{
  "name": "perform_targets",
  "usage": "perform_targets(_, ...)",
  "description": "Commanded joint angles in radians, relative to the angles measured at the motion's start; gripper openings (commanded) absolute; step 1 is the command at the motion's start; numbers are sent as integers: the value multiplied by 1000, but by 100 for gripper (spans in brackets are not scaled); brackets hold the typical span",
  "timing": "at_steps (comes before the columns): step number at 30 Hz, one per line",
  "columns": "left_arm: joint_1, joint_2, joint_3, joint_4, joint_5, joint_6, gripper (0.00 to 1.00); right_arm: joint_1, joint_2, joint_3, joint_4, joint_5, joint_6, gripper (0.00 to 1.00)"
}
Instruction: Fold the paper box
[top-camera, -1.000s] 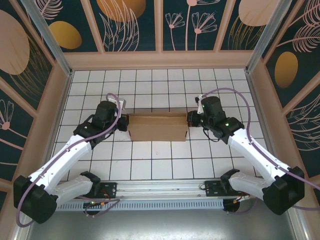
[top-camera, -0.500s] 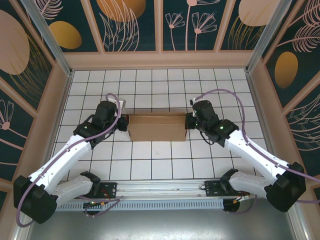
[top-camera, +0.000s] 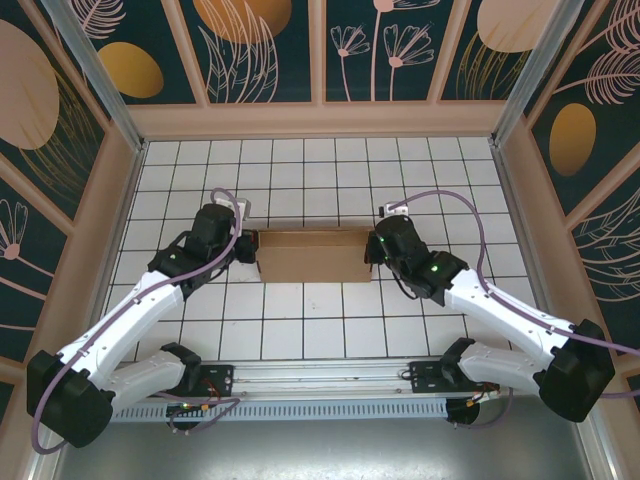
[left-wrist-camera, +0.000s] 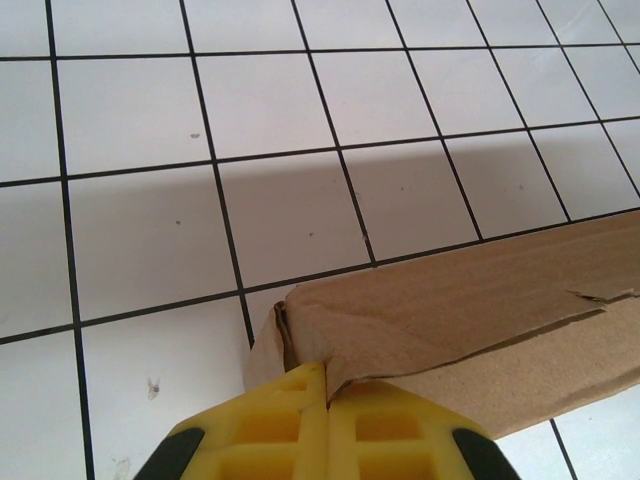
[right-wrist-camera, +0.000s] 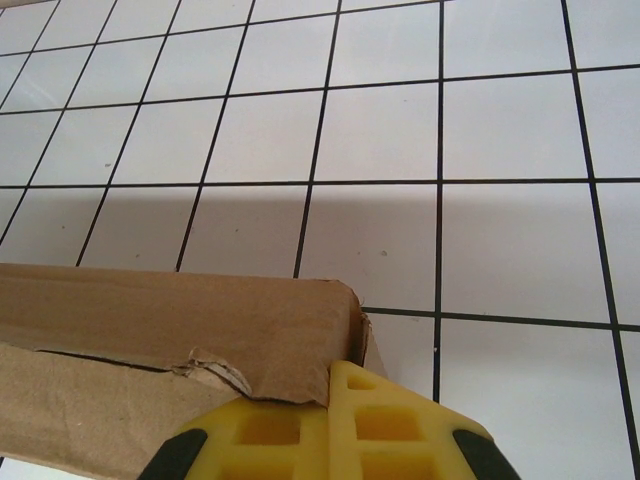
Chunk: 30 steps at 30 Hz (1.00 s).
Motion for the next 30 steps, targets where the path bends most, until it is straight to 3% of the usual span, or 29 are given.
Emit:
perform_targets(1, -25, 9, -47, -77, 35, -51, 0, 19, 38, -80, -208, -42, 38, 0)
perform_targets(9, -31, 7, -88, -95, 15, -101, 0, 18, 16, -95, -182, -72, 28, 11)
perform_targets(14, -30, -3, -83, -109, 1, -109, 0, 16, -24, -19, -213, -84, -28, 32)
perform_targets(20, -34, 3, -75, -106, -10, -104, 0, 15, -175, 25, -144, -182, -108, 60)
perform_targets(25, -39, 1, -76, -103, -17, -105, 0, -5, -278, 17, -77, -303, -149, 62)
perform_targets(30, -43, -2, -76, -102, -19, -104, 0, -56, -234, 48, -85, -264, -89, 61)
